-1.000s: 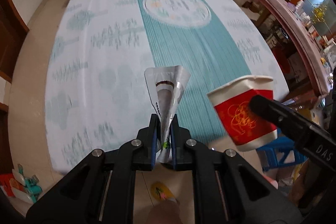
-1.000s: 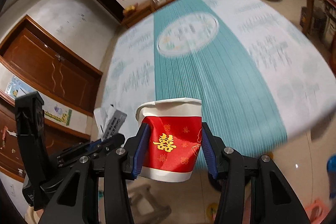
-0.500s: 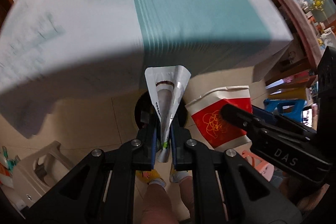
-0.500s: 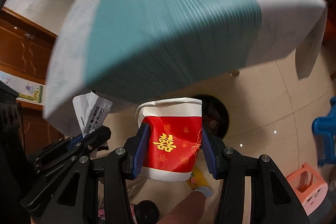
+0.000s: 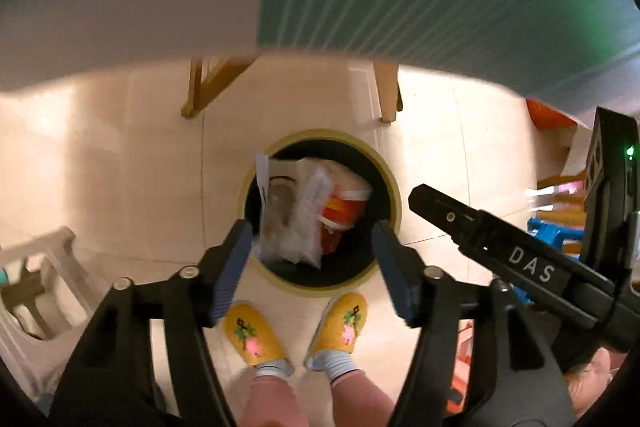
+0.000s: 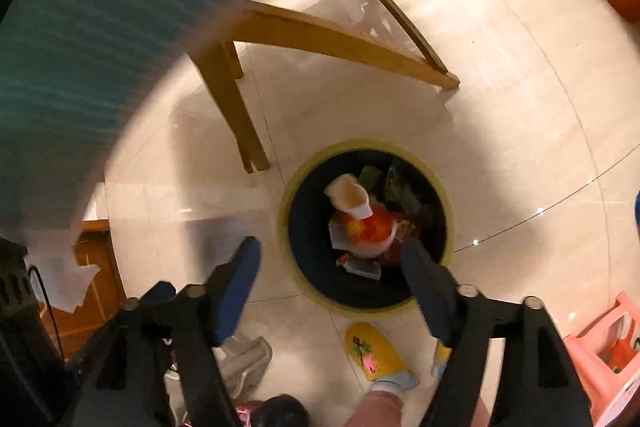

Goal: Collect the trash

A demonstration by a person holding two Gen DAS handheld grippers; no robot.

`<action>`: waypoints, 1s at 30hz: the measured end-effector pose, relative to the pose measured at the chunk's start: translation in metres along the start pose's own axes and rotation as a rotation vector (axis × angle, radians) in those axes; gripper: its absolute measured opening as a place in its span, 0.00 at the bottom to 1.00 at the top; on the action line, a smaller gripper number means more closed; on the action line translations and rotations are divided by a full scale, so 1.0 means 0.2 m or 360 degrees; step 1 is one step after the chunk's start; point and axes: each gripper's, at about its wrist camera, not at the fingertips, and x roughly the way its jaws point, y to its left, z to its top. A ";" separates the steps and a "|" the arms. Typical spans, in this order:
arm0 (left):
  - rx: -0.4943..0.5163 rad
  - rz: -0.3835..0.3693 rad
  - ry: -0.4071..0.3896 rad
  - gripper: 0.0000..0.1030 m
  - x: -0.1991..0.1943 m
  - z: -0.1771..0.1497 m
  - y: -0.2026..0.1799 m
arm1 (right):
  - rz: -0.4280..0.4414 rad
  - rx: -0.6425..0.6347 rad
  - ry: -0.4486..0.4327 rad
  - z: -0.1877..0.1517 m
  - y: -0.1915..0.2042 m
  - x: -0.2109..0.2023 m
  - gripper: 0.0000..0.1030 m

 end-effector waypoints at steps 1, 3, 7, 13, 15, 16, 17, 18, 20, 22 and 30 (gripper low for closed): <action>-0.0026 -0.0005 0.0009 0.61 0.03 -0.02 0.01 | -0.0003 -0.0012 0.0008 0.00 -0.01 0.03 0.75; -0.0050 -0.0004 0.0002 0.62 0.05 -0.04 0.01 | -0.0003 -0.0034 0.0006 -0.01 -0.01 0.04 0.75; -0.0058 0.0016 -0.0019 0.62 0.03 -0.07 0.00 | -0.0029 -0.0113 -0.0014 0.01 0.03 0.01 0.82; -0.0044 0.0128 -0.0066 0.62 -0.14 0.02 -0.04 | -0.0088 -0.0225 -0.0064 0.06 0.15 -0.14 0.83; -0.0027 0.0191 -0.0102 0.62 -0.24 0.05 -0.06 | -0.0091 -0.0256 -0.0083 0.09 0.18 -0.23 0.83; -0.0018 0.0218 -0.0125 0.62 -0.30 0.05 -0.08 | -0.0086 -0.0267 -0.0094 0.09 0.20 -0.27 0.83; -0.0007 0.0242 -0.0148 0.62 -0.36 0.06 -0.10 | -0.0080 -0.0279 -0.0110 0.09 0.23 -0.34 0.83; 0.0007 0.0261 -0.0169 0.62 -0.43 0.06 -0.13 | -0.0077 -0.0289 -0.0120 0.09 0.24 -0.38 0.83; 0.0008 0.0273 -0.0186 0.61 -0.53 0.06 -0.17 | -0.0083 -0.0332 -0.0161 0.09 0.30 -0.50 0.83; -0.0004 0.0268 -0.0204 0.61 -0.65 0.07 -0.19 | -0.0074 -0.0368 -0.0193 0.08 0.34 -0.62 0.83; 0.0003 0.0299 -0.0312 0.61 -1.08 0.11 -0.31 | -0.0091 -0.0507 -0.0320 0.10 0.53 -1.09 0.83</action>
